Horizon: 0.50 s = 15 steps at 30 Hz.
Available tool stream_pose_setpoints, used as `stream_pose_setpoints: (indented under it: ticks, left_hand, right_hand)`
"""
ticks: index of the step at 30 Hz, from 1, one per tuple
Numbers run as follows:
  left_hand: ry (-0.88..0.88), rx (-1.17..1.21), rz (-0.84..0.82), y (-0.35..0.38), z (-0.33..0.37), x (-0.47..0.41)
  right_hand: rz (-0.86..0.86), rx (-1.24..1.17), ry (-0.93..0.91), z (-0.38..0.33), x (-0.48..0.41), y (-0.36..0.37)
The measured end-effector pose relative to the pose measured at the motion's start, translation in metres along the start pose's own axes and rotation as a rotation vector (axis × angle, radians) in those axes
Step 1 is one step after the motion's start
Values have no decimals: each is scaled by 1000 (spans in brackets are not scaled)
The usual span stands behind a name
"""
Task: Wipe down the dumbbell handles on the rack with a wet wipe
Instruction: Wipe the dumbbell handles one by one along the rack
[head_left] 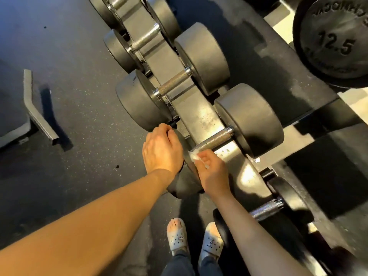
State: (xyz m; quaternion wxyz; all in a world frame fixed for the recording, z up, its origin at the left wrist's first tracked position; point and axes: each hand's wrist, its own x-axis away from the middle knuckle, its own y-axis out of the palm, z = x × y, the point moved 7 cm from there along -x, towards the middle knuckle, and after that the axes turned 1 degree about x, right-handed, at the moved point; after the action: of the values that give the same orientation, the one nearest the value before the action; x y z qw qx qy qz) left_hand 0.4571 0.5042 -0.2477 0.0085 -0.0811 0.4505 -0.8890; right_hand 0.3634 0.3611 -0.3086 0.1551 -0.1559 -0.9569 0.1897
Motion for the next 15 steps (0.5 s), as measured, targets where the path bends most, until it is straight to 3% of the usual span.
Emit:
stream_pose_setpoints:
  ticks: [3, 9, 12, 15]
  left_hand:
    - [8, -27, -7, 0, -1, 0]
    - [14, -40, -12, 2, -3, -1]
    - [28, -29, -3, 2, -3, 0]
    - [29, -28, -2, 2, -4, -1]
  right_hand:
    - [63, -271, 114, 9, 5, 2]
    - [443, -842, 538, 43, 5, 5]
    - [565, -1064, 584, 52, 1, 6]
    - [596, -1129, 590, 49, -4, 10]
